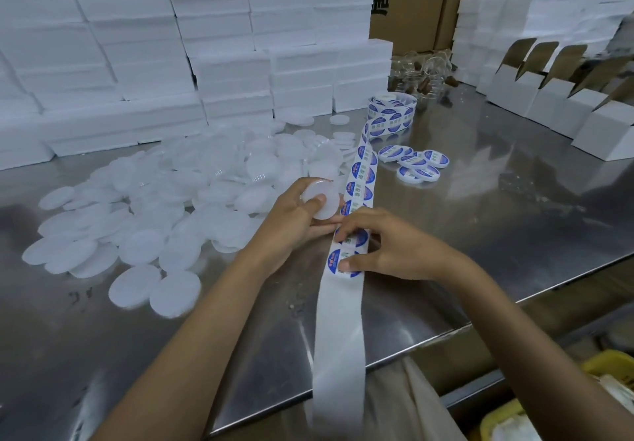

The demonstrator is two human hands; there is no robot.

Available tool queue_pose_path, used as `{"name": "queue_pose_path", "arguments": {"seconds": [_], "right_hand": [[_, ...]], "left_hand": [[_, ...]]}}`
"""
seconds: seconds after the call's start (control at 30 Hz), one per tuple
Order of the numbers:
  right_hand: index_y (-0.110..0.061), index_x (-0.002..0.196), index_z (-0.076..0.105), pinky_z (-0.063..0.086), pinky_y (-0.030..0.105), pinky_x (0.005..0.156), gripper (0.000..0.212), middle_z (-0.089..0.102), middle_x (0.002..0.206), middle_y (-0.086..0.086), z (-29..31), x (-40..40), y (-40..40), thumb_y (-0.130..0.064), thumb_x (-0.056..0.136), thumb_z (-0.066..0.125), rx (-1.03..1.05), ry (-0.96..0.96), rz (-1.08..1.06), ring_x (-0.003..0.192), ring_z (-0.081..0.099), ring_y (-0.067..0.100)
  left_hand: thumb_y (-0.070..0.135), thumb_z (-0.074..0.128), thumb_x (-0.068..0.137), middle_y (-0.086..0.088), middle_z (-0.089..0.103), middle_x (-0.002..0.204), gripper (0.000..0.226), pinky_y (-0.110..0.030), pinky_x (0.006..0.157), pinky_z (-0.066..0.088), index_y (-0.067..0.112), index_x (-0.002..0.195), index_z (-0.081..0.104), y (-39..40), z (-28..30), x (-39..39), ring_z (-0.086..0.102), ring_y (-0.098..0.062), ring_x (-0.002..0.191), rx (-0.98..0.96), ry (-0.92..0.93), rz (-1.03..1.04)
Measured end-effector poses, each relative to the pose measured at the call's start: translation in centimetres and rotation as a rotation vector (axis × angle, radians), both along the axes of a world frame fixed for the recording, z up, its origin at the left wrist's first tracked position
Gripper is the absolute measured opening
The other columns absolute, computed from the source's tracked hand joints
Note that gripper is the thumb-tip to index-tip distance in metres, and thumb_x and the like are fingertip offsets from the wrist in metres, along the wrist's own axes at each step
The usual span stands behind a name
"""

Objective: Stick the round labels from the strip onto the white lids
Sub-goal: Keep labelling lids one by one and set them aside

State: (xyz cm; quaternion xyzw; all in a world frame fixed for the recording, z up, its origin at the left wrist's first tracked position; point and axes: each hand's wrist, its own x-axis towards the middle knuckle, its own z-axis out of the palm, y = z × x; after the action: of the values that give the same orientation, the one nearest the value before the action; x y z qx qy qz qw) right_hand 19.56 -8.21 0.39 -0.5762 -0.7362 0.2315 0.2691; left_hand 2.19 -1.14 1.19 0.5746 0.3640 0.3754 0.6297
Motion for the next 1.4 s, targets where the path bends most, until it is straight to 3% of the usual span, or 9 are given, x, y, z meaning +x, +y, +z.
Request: {"name": "queue_pose_path", "arguments": {"seconds": [0.23,0.37,0.5,0.67,0.77,0.9,1.03,1.17,1.4], "right_hand": [[-0.016,0.099,0.072,0.046,0.029,0.095,0.027,0.066,0.104,-0.004,-0.9,-0.9,0.1,-0.023,0.076,0.086,0.046,0.080,-0.064,0.116,0.057,0.010],[-0.018,0.093,0.069,0.043,0.011,0.074,0.020,0.062,0.085,-0.021,-1.6,-1.7,0.0,-0.017,0.078,0.082,0.134,0.156,-0.155,0.089,0.056,0.002],[-0.026,0.093,0.065,0.046,0.016,0.065,0.018,0.066,0.088,-0.013,-2.0,-2.6,-0.4,-0.020,0.081,0.076,0.290,0.117,-0.209,0.082,0.059,0.005],[-0.018,0.095,0.066,0.045,0.025,0.079,0.016,0.066,0.091,-0.007,-1.4,-3.5,-1.1,-0.017,0.083,0.076,0.471,-0.001,-0.191,0.086,0.057,0.010],[-0.007,0.087,0.065,0.046,0.021,0.075,0.011,0.066,0.085,-0.001,-0.6,-4.5,-1.4,-0.003,0.082,0.075,0.388,0.328,-0.163,0.080,0.058,0.011],[0.003,0.086,0.061,0.049,0.037,0.074,0.009,0.065,0.088,0.022,0.4,-4.5,-0.8,0.007,0.085,0.068,0.248,0.768,-0.247,0.078,0.057,0.020],[0.000,0.094,0.058,0.052,0.029,0.070,0.009,0.069,0.087,0.019,0.8,-3.7,-0.2,0.005,0.088,0.063,0.194,0.956,-0.313,0.075,0.062,0.019],[0.000,0.103,0.055,0.053,0.025,0.062,0.017,0.073,0.085,0.003,0.7,-3.5,0.5,0.003,0.089,0.064,0.132,0.986,-0.337,0.067,0.065,0.017],[-0.010,0.101,0.052,0.055,0.031,0.064,0.023,0.074,0.090,0.014,1.2,-5.0,1.9,0.005,0.088,0.064,0.034,1.020,-0.324,0.069,0.068,0.030]], "left_hand": [[0.013,0.042,0.108,-0.013,0.069,0.125,0.027,-0.045,0.090,0.061,0.021,0.130,0.056,0.2,-0.3,-0.1,0.074,-0.027,0.104,0.015,0.021,-0.033],[0.007,0.040,0.106,-0.012,0.068,0.123,0.033,-0.039,0.082,0.062,0.023,0.128,0.059,0.2,-0.3,-0.2,0.074,-0.024,0.102,0.032,0.036,-0.026],[0.006,0.035,0.105,-0.013,0.063,0.130,0.040,-0.049,0.093,0.059,0.027,0.130,0.059,0.2,0.0,-0.3,0.070,-0.030,0.111,0.057,0.092,-0.043],[0.012,0.036,0.106,-0.004,0.059,0.130,0.038,-0.037,0.085,0.062,0.032,0.130,0.058,0.1,0.4,-0.5,0.066,-0.024,0.111,0.161,0.265,-0.005],[0.015,0.038,0.105,-0.004,0.065,0.121,0.033,-0.040,0.086,0.062,0.029,0.124,0.062,0.3,0.5,-0.8,0.069,-0.025,0.105,0.224,0.358,0.001],[0.013,0.047,0.099,0.000,0.074,0.097,0.026,-0.032,0.075,0.053,0.021,0.105,0.071,0.5,0.7,-1.3,0.069,-0.020,0.089,0.256,0.372,0.005],[0.010,0.038,0.096,-0.009,0.077,0.090,0.034,-0.037,0.071,0.057,0.020,0.106,0.069,0.6,1.0,-1.9,0.074,-0.037,0.080,0.139,0.416,-0.116],[0.011,0.035,0.095,-0.020,0.076,0.089,0.034,-0.029,0.048,0.054,0.016,0.111,0.065,0.4,1.4,-2.4,0.073,-0.039,0.067,0.033,0.362,-0.175],[-0.003,0.035,0.095,-0.030,0.066,0.122,0.040,-0.050,0.083,0.062,-0.002,0.124,0.063,1.0,1.5,-2.4,0.071,-0.046,0.099,-0.227,-0.117,-0.003]]}}
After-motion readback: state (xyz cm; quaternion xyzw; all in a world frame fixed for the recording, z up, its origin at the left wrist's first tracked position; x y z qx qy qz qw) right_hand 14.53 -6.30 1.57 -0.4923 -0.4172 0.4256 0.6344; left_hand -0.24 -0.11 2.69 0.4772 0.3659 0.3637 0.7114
